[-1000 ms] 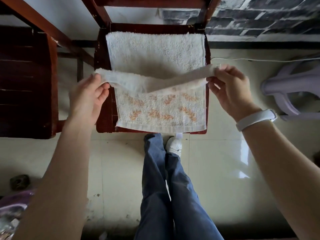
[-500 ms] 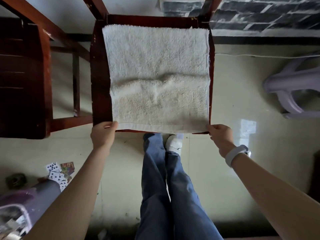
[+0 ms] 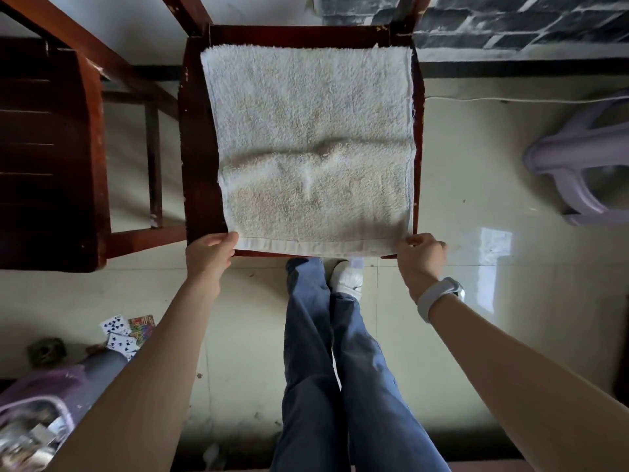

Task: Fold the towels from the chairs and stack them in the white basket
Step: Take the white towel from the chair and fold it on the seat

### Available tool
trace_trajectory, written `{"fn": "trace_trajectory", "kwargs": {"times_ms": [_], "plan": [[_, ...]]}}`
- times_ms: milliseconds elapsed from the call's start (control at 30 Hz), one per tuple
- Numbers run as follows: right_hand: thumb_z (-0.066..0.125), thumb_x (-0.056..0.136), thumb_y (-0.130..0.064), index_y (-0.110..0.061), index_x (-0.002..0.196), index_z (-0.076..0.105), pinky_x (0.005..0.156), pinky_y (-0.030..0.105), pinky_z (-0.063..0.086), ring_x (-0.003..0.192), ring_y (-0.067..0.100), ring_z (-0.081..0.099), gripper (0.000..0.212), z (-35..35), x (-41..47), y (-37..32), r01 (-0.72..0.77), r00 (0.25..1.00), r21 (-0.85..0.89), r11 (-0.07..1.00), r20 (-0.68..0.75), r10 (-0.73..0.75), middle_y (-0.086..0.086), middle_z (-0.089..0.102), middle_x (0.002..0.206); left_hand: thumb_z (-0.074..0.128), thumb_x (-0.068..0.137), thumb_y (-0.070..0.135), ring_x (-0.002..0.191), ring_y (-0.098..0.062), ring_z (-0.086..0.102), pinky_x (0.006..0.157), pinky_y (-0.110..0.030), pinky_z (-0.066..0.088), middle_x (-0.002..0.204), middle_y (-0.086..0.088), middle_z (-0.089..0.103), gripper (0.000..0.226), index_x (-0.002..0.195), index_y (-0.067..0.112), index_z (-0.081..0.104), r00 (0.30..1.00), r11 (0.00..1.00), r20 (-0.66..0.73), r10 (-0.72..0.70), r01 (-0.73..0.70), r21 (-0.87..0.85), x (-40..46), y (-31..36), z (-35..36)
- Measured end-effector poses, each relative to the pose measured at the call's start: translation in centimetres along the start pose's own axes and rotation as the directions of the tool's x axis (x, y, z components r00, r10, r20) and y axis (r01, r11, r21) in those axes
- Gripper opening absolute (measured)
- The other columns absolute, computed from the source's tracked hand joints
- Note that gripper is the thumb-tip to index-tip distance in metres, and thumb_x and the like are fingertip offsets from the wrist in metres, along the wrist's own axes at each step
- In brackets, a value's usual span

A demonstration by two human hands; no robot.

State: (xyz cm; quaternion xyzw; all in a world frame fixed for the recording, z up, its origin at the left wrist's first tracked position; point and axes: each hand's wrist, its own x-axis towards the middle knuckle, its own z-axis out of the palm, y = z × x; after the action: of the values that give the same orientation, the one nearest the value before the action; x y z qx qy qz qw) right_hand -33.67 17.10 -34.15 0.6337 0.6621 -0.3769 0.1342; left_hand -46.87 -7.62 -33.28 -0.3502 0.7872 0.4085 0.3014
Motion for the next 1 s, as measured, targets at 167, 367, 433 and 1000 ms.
{"fn": "trace_trajectory", "kwargs": {"times_ms": [167,367,433,1000], "plan": [[0.052,0.081,-0.008,-0.002,0.097,0.064,0.049,0.022,0.036,0.058,0.016,0.049,0.021,0.2,-0.2,0.4,-0.110,0.994,0.226,0.968,0.033,0.105,0.015,0.062,0.083,0.062,0.087,0.020,0.076,-0.006,0.059,0.064,-0.017,0.046,0.098,-0.004,0.061,0.027,0.110,0.006,0.060,0.998,0.995,0.018,-0.065,0.067,-0.074,0.2,0.0,-0.7],[0.052,0.072,-0.001,-0.011,0.051,0.045,0.054,0.027,0.031,0.055,0.017,0.034,0.025,-1.1,0.0,0.3,-0.276,0.960,0.417,0.866,0.162,0.228,0.005,0.041,0.054,0.061,0.088,0.018,0.087,-0.014,0.060,0.080,-0.026,0.046,0.102,-0.006,0.061,0.031,0.114,0.003,0.058,0.989,0.978,0.040,-0.141,0.145,-0.153,0.6,-0.1,-0.8],[0.056,0.073,-0.005,-0.009,0.055,0.048,0.057,0.028,0.035,0.055,0.018,0.039,0.020,-2.0,0.6,0.5,-0.275,0.957,0.369,0.888,0.192,0.217,0.008,0.047,0.056,0.062,0.087,0.017,0.082,-0.012,0.060,0.082,-0.026,0.047,0.091,-0.002,0.062,0.030,0.112,0.002,0.059,0.988,0.974,0.036,-0.151,0.155,-0.163,0.8,-0.2,-0.8],[0.061,0.074,-0.001,-0.012,0.061,0.058,0.064,0.029,0.043,0.065,0.020,0.049,0.017,-3.1,2.1,2.3,-0.120,0.974,0.189,0.975,0.211,0.079,0.007,0.059,0.064,0.066,0.083,0.007,0.077,-0.012,0.060,0.088,-0.027,0.049,0.078,-0.004,0.060,0.011,0.075,0.005,0.058,0.973,0.928,-0.017,-0.230,0.214,-0.304,0.8,0.0,-0.5]]}}
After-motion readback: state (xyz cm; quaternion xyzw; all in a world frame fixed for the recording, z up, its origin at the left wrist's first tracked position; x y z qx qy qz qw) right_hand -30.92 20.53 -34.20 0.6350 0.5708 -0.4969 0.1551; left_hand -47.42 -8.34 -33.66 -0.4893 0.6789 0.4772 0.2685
